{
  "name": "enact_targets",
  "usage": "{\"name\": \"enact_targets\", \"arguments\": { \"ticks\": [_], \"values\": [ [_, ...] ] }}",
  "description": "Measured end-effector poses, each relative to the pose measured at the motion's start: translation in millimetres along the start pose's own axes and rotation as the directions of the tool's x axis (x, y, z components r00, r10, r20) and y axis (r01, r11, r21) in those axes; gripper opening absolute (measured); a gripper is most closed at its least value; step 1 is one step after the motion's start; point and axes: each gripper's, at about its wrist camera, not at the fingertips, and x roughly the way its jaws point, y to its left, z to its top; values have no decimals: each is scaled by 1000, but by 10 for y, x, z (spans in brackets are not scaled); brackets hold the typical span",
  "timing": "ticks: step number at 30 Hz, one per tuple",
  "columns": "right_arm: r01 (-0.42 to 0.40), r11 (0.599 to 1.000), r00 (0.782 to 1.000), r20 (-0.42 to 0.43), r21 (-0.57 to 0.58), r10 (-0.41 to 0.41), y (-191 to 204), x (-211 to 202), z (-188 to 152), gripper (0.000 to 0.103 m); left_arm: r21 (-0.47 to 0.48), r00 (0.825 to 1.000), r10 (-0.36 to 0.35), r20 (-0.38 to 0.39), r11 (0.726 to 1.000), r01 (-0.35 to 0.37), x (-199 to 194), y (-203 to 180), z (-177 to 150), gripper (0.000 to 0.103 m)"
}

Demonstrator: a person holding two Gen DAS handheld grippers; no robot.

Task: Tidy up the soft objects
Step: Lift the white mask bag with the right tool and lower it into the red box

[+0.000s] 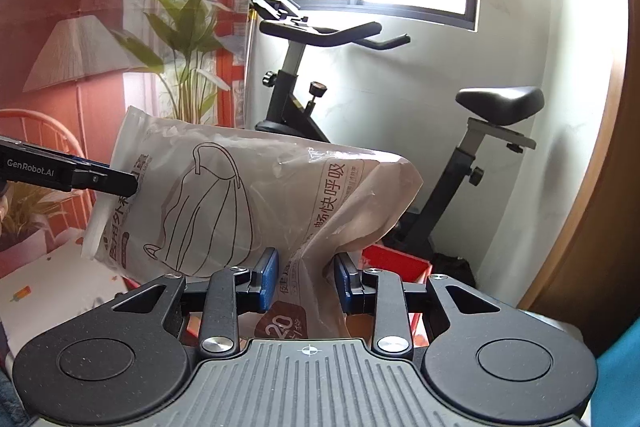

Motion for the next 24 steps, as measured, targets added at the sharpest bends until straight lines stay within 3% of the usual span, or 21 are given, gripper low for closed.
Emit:
{"name": "enact_targets", "arguments": {
  "ticks": [5,12,18,19,20,22,24],
  "values": [
    [24,1000,1000,-17,-5,-24,-265,463,112,28,7,999,9,-34,1000,-9,509,28,139,44],
    [40,999,989,-146,-6,-40,-400,1181,-41,28,70,982,81,-168,995,-70,1260,84,5,42],
    [62,998,946,-319,23,-51,-403,1726,-210,28,121,951,140,-274,986,-110,1622,111,-135,37],
    [57,998,938,-344,32,-43,-414,1787,-230,27,121,947,140,-289,987,-109,1657,130,-142,34],
    [51,998,930,-365,38,-33,-415,1841,-248,25,110,943,123,-308,990,-93,1696,155,-145,23],
    [39,999,917,-398,34,-22,-395,1928,-257,24,96,935,101,-340,993,-72,1761,172,-155,20],
    [47,999,902,-430,10,-38,-344,2012,-256,23,137,926,137,-352,986,-93,1824,140,-188,20]
  ]
}}
